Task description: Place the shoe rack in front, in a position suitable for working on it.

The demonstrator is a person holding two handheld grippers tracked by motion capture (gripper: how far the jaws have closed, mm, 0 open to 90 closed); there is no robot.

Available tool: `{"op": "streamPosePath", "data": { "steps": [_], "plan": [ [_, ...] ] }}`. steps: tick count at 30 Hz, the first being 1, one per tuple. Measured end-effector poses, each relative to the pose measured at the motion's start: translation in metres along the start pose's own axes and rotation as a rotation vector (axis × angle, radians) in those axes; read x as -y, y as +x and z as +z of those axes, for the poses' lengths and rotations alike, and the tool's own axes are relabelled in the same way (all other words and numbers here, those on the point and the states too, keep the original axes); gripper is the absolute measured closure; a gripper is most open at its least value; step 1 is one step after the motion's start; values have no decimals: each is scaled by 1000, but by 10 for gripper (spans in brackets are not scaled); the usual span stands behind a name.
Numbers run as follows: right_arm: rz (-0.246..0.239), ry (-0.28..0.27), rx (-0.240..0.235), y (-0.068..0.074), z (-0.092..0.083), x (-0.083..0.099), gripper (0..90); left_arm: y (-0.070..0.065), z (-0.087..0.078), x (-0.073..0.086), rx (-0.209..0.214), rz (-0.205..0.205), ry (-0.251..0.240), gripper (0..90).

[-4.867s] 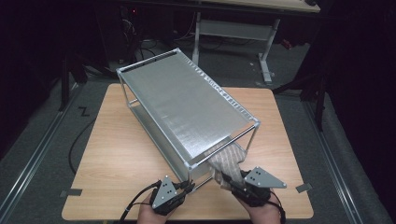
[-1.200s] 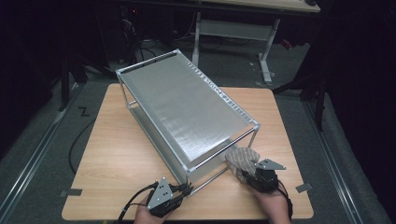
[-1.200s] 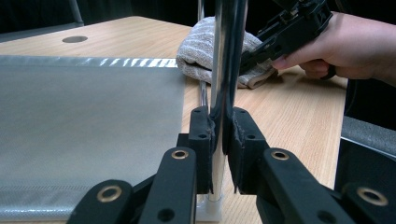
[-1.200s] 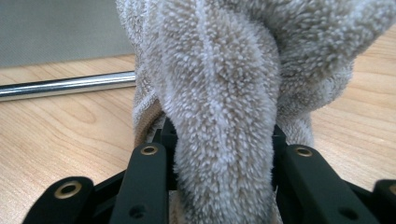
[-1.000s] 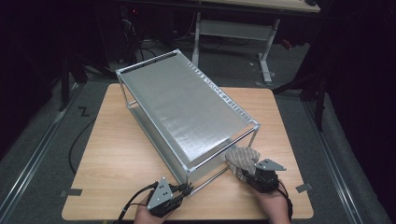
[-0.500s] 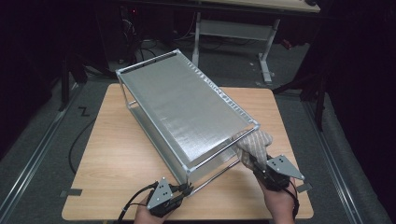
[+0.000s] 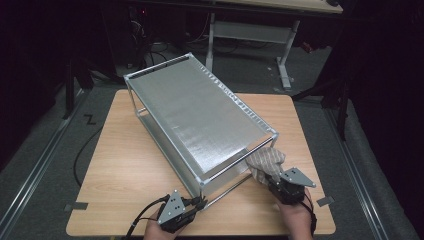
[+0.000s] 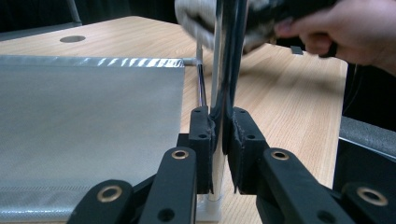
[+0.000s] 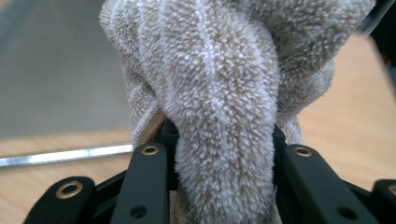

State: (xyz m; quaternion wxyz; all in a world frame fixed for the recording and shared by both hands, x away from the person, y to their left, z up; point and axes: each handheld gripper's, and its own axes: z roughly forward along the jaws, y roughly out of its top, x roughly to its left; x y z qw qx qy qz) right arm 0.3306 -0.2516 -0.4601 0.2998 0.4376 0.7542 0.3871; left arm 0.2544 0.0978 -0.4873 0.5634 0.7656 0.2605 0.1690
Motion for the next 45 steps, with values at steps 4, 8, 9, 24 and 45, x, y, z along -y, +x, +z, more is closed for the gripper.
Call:
{"op": "streamPosePath", "data": {
  "steps": [4,8,9,24,45],
  "plan": [
    [10,98,-32,-1,14,15,656,0,0,0,0,4,2,803],
    [22,172,-65,-3,25,24,657,0,0,0,-2,3,3,803],
    [28,178,-73,-4,27,26,658,0,0,0,-2,3,4,803],
    [0,145,-33,-4,9,24,658,11,1,-3,-44,-5,17,803],
    [-47,130,-124,8,15,18,655,34,-51,12,-261,-111,23,803]
  ]
}}
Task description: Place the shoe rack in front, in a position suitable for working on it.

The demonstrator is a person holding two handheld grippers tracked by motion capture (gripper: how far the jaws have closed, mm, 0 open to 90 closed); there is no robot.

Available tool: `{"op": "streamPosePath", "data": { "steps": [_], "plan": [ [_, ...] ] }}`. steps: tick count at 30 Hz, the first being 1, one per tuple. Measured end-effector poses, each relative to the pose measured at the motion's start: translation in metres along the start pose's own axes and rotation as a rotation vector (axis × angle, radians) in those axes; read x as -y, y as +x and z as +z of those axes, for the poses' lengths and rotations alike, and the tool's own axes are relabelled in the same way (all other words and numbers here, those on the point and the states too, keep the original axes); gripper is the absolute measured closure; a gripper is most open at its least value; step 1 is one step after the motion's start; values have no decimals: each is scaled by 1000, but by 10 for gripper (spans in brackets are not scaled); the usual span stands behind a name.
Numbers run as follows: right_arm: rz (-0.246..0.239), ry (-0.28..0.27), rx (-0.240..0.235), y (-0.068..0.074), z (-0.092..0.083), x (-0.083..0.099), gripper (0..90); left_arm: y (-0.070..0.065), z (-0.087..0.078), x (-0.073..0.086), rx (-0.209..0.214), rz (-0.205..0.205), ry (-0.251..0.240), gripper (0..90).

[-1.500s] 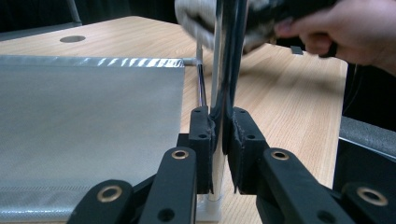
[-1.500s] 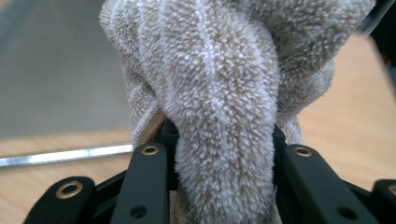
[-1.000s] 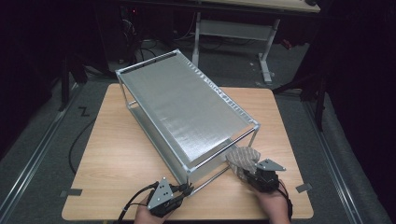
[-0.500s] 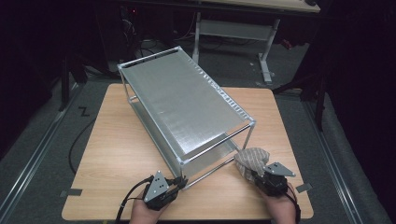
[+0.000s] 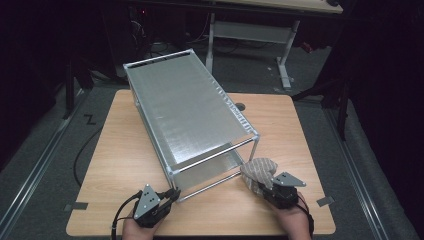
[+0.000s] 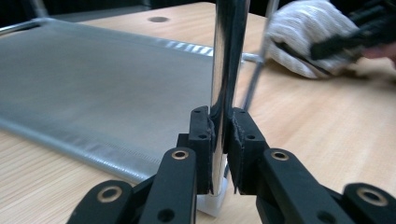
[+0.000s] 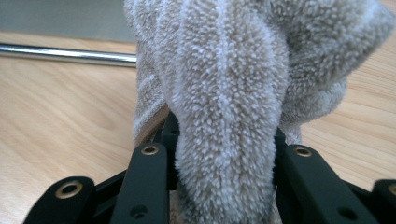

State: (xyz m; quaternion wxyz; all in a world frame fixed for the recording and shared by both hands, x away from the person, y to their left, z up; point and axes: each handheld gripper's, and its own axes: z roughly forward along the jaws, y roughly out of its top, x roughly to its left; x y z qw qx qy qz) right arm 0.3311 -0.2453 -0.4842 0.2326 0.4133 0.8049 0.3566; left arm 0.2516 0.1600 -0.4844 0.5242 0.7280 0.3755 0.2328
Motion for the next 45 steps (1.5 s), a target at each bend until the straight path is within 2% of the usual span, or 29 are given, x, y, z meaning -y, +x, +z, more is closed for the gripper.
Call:
{"op": "streamPosePath", "data": {
  "steps": [2,6,12,14,16,17,18,21,22,23,27,29,32,34,36,37,40,41,42,45],
  "plan": [
    [-19,12,-14,4,4,-1,655,2,-2,2,-13,-25,-13,800],
    [-27,42,-36,7,11,-1,654,3,-2,1,-24,-10,-4,801],
    [-29,17,-34,7,12,-6,654,4,-7,3,-41,-17,-7,801],
    [-32,-14,-29,7,9,-11,654,5,-9,4,-40,-17,-6,801],
    [-45,-68,-13,8,3,-19,654,5,-9,4,-33,-11,-5,801],
    [-45,-68,-13,8,3,-19,654,5,-9,4,-33,-11,-5,801],
    [-49,-91,-10,8,0,-23,654,6,-9,4,-27,-12,-6,801],
    [-50,-169,6,9,-12,-36,655,6,-10,5,-26,-12,-9,801],
    [-54,-227,22,10,-21,-44,654,6,-10,5,-28,-12,-9,800],
    [-54,-227,22,10,-21,-44,654,6,-10,5,-29,-12,-9,800],
    [-49,-349,43,14,-41,-58,654,5,-12,6,-34,-12,-15,801],
    [-52,-359,45,16,-45,-62,655,5,-13,7,-33,-13,-9,801],
    [-48,-337,35,15,-41,-61,656,4,-13,8,-39,-17,-20,800],
    [-40,-304,29,13,-34,-56,656,5,-12,7,-34,-20,-19,799],
    [-35,-238,22,12,-22,-46,656,6,-12,6,-22,-24,-16,796],
    [-35,-238,22,12,-22,-46,656,6,-12,6,-16,-23,-13,796],
    [-22,-150,5,10,-8,-34,655,8,-11,5,-3,-22,-7,796],
    [-15,-75,-14,8,2,-26,654,8,-10,5,-1,-25,-8,795],
    [-15,-75,-14,8,2,-26,654,8,-10,5,1,-28,-8,795],
    [-1,35,-45,7,18,-15,652,7,-10,4,-1,-26,-6,795]
  ]
}}
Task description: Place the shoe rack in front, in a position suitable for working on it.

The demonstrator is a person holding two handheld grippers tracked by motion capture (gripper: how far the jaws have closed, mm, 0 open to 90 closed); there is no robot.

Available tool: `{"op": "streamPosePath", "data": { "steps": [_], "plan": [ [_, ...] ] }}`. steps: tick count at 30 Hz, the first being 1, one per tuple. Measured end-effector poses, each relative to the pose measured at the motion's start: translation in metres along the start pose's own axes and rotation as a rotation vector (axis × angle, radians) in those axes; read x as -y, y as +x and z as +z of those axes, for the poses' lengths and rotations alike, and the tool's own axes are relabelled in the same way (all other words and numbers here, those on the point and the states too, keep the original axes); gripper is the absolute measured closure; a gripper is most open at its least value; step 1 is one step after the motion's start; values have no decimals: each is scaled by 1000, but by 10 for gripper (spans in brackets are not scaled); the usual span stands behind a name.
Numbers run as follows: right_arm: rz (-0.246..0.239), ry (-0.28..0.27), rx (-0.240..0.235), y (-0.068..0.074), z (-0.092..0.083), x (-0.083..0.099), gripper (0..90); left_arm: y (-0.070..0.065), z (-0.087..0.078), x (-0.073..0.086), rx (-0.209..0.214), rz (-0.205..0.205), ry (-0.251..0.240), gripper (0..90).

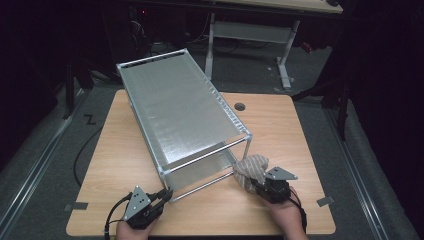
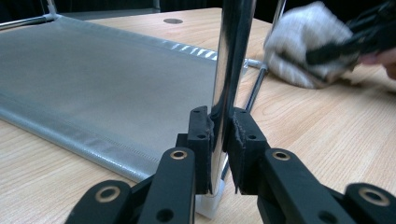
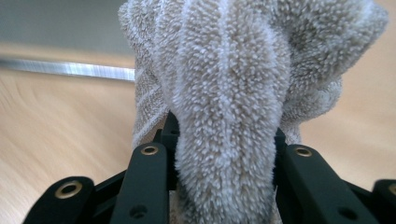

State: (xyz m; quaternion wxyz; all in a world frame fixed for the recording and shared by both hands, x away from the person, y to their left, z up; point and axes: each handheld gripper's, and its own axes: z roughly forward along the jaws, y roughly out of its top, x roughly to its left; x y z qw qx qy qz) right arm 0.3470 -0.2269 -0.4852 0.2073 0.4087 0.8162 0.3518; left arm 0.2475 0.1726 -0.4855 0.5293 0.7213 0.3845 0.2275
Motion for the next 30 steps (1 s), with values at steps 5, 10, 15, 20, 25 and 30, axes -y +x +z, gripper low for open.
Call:
{"op": "streamPosePath", "data": {
  "steps": [5,10,15,20,25,30],
  "plan": [
    [11,33,-22,-1,6,3,649,-1,0,0,-7,13,3,797],
    [-3,-19,-4,0,0,-1,648,0,0,0,2,19,2,798],
    [6,-96,4,1,-13,-11,646,-1,0,-1,-3,36,5,801],
    [-7,-250,36,6,-40,-34,644,-1,-1,0,1,46,13,801],
    [-16,-354,55,11,-60,-49,644,-1,-2,1,-1,45,0,800],
    [-13,-312,47,9,-50,-43,646,-1,-3,2,-2,44,-2,800]
  ]
}}
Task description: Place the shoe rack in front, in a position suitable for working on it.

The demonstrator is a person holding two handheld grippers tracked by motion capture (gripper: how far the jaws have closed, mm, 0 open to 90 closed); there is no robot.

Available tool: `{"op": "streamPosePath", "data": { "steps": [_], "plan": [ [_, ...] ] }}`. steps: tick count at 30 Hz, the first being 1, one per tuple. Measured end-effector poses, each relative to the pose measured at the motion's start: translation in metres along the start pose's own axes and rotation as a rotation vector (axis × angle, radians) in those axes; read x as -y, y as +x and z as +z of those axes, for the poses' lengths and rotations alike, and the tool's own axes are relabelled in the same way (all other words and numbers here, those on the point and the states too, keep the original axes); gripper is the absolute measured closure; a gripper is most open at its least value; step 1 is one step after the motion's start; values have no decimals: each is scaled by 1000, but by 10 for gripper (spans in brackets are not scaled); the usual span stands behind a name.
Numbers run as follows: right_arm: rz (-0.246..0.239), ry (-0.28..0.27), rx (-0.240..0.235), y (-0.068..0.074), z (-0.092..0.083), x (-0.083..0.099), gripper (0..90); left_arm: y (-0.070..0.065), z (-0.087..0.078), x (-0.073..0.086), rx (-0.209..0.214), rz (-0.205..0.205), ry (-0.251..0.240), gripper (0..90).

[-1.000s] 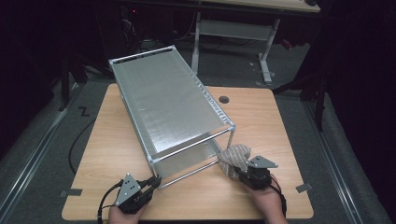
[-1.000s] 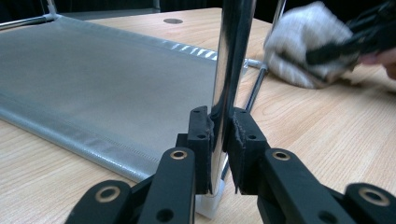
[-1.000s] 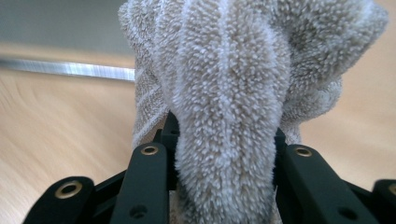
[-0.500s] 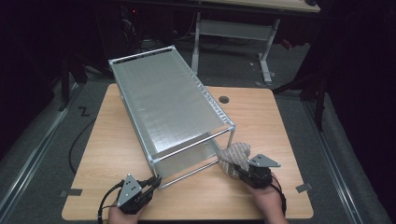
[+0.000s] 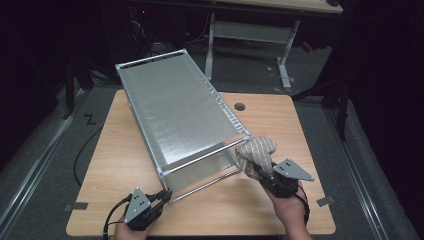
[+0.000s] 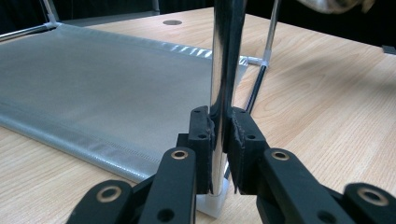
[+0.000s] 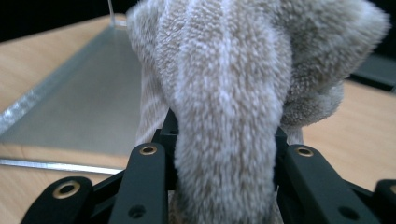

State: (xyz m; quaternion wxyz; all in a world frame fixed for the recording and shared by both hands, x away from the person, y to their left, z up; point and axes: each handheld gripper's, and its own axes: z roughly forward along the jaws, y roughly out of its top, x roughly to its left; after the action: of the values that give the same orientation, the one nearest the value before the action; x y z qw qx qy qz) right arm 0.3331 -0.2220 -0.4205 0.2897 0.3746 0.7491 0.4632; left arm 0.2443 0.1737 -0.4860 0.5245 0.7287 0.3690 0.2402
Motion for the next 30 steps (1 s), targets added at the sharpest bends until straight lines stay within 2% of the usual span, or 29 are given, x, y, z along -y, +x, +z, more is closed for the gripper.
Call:
{"op": "streamPosePath", "data": {
  "steps": [2,3,5,11,13,17,20,21,24,26,28,30],
  "plan": [
    [-1,40,-4,0,6,9,646,0,0,0,3,0,1,800],
    [9,83,-8,-2,12,18,647,0,0,0,6,0,0,800],
    [11,103,-10,-2,14,22,647,1,0,-1,10,-1,-1,800],
    [23,287,-43,-4,35,56,648,1,2,-2,18,-3,6,800],
    [21,323,-49,-4,37,63,647,1,2,-3,20,-2,9,800],
    [31,326,-8,-12,32,65,647,1,4,-4,22,-2,9,801],
    [61,321,72,-27,27,67,647,1,3,-3,18,0,14,800],
    [61,321,72,-27,27,67,647,1,2,-3,15,0,14,800],
    [93,302,139,-39,28,65,647,1,-2,-1,8,-3,13,800],
    [109,288,141,-42,31,64,646,1,-5,0,-1,-6,11,801],
    [100,287,127,-38,37,61,646,1,-7,1,-7,-7,9,801],
    [90,276,90,-30,42,56,645,1,-9,2,-10,-5,8,801]
  ]
}}
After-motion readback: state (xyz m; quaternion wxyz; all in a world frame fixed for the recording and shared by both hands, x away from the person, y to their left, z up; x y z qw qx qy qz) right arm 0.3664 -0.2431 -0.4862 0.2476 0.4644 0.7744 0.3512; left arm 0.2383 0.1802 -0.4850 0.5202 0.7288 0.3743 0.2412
